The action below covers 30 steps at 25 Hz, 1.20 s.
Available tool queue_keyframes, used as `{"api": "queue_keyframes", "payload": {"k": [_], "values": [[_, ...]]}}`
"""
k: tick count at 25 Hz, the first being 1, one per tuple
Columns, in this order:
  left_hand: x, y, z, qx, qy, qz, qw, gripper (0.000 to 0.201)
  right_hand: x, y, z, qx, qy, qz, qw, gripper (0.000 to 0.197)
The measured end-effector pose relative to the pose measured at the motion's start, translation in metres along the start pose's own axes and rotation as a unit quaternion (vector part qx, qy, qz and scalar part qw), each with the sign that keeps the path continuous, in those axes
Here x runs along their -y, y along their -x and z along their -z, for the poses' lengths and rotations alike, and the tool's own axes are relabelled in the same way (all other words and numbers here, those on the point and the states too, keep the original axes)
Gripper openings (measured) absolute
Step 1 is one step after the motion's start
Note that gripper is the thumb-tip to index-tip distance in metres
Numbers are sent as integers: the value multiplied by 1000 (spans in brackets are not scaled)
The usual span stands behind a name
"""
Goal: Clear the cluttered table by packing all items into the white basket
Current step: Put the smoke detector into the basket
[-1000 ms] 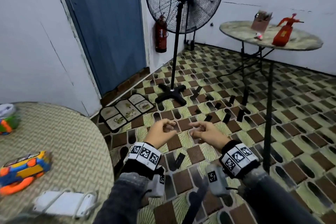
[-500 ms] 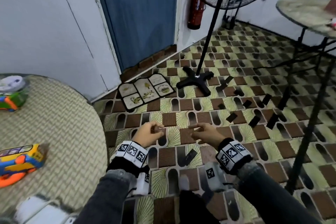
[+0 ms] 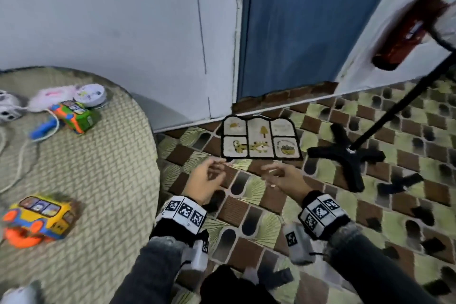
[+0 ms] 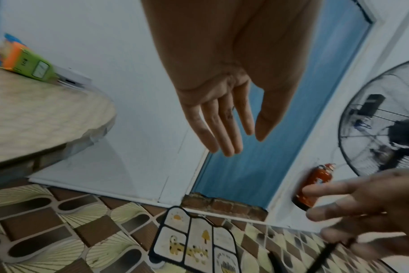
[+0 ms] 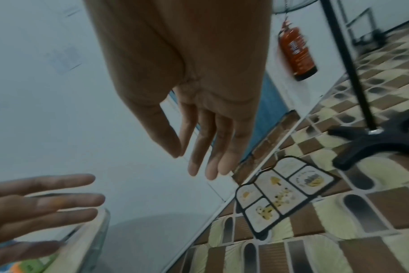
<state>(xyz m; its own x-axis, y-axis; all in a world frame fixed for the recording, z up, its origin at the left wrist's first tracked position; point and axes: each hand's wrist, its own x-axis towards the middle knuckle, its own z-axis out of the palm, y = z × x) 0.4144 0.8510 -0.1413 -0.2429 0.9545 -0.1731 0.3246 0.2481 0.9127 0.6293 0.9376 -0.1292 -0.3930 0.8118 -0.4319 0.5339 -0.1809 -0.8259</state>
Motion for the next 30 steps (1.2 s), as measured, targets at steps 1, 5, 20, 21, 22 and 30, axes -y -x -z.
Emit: {"api": "queue_keyframes", "payload": {"k": [1, 5, 20, 21, 22, 30], "values": [[-2, -9, 12, -33, 5, -2, 999, 32, 14, -23, -3, 15, -14, 19, 1000, 21], [-4, -43, 58, -146, 24, 4, 989, 31, 69, -100, -30, 91, -13, 67, 993, 16], [41, -154, 255, -394, -1, 79, 916, 34, 262, -307, -193, 276, 87, 177, 941, 24], [47, -157, 264, -402, -12, 82, 912, 35, 270, -316, -203, 287, 85, 173, 938, 26], [54, -160, 273, -414, -22, 88, 906, 36, 277, -326, -213, 298, 83, 169, 936, 28], [113, -192, 330, -451, -137, 215, 855, 76, 328, -407, -299, 361, 113, 179, 908, 36]]}}
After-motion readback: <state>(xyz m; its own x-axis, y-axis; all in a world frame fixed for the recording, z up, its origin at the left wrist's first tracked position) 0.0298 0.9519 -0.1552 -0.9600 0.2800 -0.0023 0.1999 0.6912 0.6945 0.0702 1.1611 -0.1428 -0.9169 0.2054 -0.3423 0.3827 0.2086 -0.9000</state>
